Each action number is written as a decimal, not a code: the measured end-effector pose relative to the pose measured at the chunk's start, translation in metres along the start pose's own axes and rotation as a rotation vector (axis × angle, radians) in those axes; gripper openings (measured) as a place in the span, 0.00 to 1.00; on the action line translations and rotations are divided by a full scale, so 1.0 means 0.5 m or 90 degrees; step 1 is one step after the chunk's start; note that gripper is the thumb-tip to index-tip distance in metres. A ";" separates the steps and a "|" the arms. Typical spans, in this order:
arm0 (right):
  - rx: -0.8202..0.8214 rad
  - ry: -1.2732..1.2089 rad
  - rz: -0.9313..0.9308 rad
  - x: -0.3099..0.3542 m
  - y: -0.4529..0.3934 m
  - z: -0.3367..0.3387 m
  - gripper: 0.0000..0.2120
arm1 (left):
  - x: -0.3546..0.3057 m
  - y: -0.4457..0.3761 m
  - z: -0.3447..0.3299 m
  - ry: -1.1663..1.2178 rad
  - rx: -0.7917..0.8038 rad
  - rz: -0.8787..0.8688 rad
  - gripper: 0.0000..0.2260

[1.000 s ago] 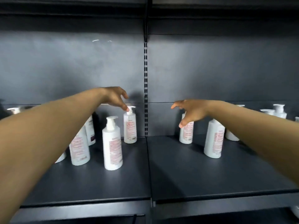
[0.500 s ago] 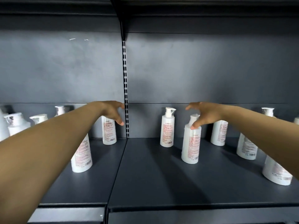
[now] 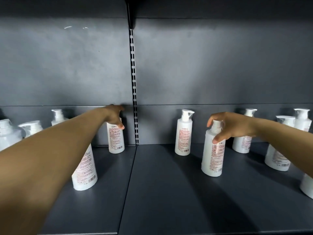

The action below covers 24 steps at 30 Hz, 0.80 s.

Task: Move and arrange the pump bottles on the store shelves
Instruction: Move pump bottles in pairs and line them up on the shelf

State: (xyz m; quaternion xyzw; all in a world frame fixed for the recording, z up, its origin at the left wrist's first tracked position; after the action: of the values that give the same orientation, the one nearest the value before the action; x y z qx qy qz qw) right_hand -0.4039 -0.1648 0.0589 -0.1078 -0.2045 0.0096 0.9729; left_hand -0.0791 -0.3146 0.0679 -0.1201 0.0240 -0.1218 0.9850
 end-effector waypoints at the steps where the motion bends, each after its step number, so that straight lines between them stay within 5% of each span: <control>1: -0.003 -0.006 0.002 0.001 -0.002 0.001 0.19 | 0.001 -0.009 -0.001 -0.007 -0.002 -0.002 0.39; 8: -0.005 -0.035 0.013 0.031 -0.019 -0.018 0.19 | 0.027 -0.065 0.011 -0.003 -0.008 -0.010 0.23; 24: -0.022 -0.156 0.048 0.201 -0.109 -0.108 0.22 | 0.102 -0.105 0.008 0.261 0.042 -0.032 0.11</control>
State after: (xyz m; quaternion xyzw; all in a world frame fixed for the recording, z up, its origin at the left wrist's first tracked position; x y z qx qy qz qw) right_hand -0.2914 -0.2227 0.0621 -0.1305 -0.3176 0.0555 0.9376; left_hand -0.0417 -0.3757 0.0836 -0.0611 0.2168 -0.1687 0.9596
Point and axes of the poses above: each hand's wrist, its own y-axis away from the middle knuckle, its own z-axis out of the back of the hand, x = y × z, the point moved 8 cm from there along -y, towards the middle knuckle, and after that the axes turned 10 degrees about -x, right-handed, at the moved point
